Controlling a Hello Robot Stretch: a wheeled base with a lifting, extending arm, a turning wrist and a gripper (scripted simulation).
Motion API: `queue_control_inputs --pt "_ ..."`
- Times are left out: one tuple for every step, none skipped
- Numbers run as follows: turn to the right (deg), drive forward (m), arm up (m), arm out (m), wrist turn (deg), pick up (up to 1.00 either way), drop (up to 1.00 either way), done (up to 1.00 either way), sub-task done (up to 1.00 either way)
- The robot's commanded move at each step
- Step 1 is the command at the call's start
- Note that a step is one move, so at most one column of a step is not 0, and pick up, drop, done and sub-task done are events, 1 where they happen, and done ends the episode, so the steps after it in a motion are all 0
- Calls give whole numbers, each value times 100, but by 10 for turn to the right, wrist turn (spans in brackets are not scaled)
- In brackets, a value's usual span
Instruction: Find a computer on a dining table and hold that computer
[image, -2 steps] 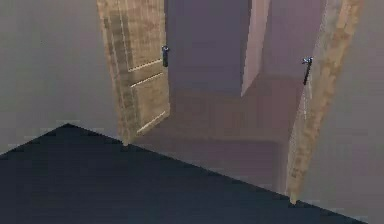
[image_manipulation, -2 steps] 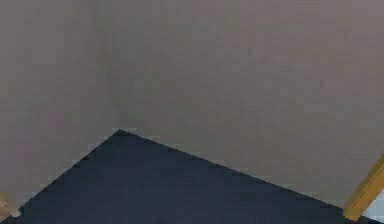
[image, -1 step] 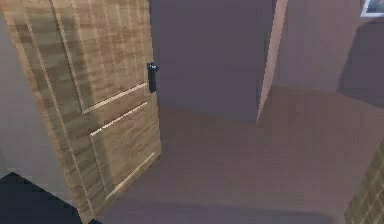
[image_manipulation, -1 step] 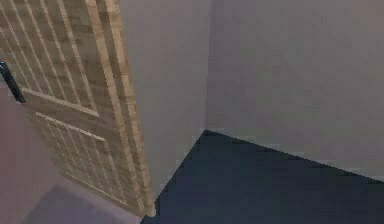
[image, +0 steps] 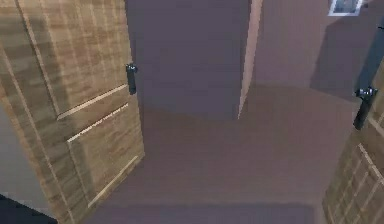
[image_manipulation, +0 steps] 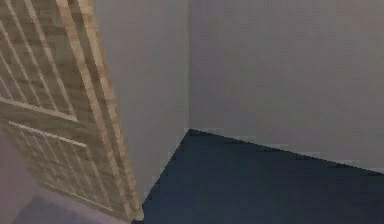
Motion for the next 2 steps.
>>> queue_control_inputs --pt "0 45 0 0 0 0 0 0 0" --pt "180 0 0 0 0 0 0 0 0"
